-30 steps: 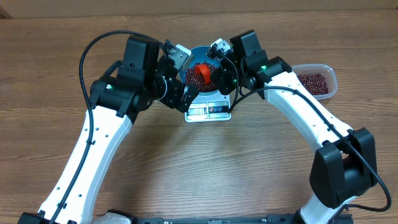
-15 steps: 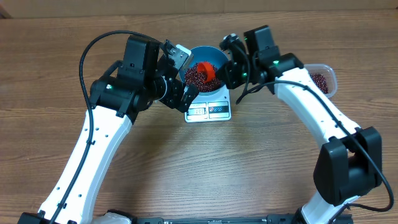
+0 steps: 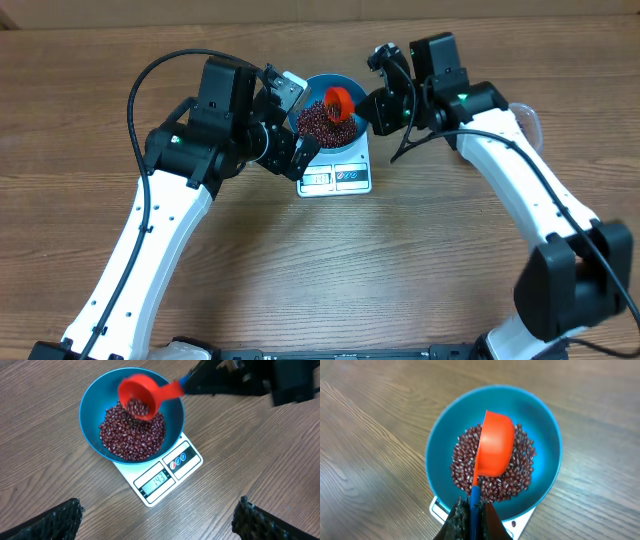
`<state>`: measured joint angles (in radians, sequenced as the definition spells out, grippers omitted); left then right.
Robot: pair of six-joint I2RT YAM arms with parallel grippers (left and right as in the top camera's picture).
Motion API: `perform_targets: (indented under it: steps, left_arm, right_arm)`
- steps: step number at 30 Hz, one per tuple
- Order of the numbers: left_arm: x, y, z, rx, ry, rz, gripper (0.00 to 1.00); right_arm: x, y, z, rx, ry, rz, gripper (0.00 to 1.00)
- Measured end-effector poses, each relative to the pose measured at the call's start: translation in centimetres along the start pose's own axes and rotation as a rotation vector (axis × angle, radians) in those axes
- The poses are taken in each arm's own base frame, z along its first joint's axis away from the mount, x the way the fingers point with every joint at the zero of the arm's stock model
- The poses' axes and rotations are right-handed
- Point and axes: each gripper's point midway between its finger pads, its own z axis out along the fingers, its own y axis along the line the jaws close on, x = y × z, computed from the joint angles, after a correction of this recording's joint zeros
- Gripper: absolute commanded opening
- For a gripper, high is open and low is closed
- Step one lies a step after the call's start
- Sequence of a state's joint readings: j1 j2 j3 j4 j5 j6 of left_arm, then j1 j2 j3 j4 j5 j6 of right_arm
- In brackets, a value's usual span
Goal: Scoop item into bowl and weigh 150g on scale
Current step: 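Tilt the scoop slowly with the right gripper, trickling beans into bowl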
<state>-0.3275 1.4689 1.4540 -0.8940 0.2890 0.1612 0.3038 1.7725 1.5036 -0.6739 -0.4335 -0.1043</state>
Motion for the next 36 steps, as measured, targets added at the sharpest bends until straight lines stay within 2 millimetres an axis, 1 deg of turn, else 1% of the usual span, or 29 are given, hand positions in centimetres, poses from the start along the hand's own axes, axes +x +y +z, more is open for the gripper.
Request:
perform_targets:
  steps: [5, 7, 12, 19, 36]
  left_arm:
    - [0.0, 0.0, 0.0, 0.000, 0.000, 0.000, 1.00]
    - [0.0, 0.0, 0.0, 0.000, 0.000, 0.000, 1.00]
    - [0.0, 0.0, 0.0, 0.000, 0.000, 0.000, 1.00]
    - [0.0, 0.0, 0.0, 0.000, 0.000, 0.000, 1.00]
    - [0.0, 0.0, 0.0, 0.000, 0.000, 0.000, 1.00]
  right_arm:
    - [-1.5, 0.9, -2.4, 0.012, -0.061, -0.029, 0.03]
    - [-1.6, 0.9, -2.7, 0.024, -0.066, -0.032, 0.04]
    - [-1.0, 0.6, -2.6, 0.062, -0.040, -0.029, 0.03]
    - [-1.0, 1.1, -2.3, 0.072, -0.034, -0.043, 0.03]
    - [-1.0, 1.0, -2.3, 0.080, -0.034, -0.043, 0.04]
